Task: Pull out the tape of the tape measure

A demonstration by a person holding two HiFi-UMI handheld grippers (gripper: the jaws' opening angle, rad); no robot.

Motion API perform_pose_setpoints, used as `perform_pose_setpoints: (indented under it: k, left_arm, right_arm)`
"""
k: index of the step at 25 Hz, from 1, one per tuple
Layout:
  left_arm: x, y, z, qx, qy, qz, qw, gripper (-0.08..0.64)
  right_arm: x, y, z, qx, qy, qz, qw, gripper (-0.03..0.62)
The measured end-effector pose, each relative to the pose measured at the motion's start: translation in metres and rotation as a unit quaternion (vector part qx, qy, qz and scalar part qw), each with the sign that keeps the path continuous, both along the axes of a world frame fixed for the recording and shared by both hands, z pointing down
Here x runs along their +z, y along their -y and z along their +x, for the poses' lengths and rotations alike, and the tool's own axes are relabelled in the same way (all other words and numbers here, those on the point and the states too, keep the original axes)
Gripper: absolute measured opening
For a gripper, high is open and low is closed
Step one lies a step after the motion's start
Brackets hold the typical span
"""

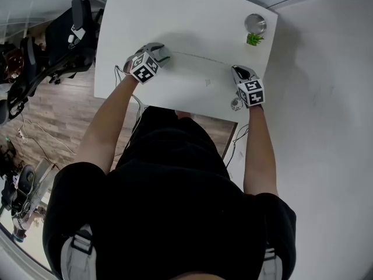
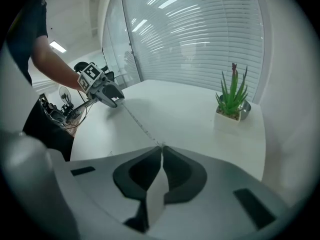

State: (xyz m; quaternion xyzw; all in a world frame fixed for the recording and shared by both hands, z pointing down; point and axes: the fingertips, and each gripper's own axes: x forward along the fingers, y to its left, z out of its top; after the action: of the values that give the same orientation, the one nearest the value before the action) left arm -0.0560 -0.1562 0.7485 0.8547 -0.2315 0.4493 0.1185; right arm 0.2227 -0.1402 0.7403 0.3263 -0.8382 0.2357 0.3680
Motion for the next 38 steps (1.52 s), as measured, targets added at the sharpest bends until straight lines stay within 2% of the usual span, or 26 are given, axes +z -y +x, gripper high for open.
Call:
perform_pose_setpoints:
  k: [16,22,28,32,38]
  left_arm:
    - [0.020,0.004,-0.001,0.010,-0.003,-0.013,0.9999,0.230]
    - [0.020,0.004,-0.002,0.012,-0.008,-0.028,0.9995,0.239]
    - [0.010,0.006,-0.007,0.010,-0.024,-0.030,0.9992,0.279]
    - [-0.002,0.007,-0.014,-0.006,-0.038,-0.023,0.9990,0.304]
    - [-0.042,0.006,-0.018,-0.028,-0.079,0.002,0.9965,0.305]
  right_arm:
    - [0.028,-0.007,-0.001,-0.023,-0.034,-0.036,0.999,0.028]
    - [0.031,-0.011,0.000,-0.021,-0.032,-0.058,0.998,0.065]
    - [0.024,-0.011,0.006,-0.012,-0.038,-0.060,0.997,0.143]
    - [0.013,-0.010,0.009,0.008,-0.017,-0.051,0.999,0.179]
    - [-0.024,-0.002,-0.002,0.030,0.037,-0.011,0.999,0.190]
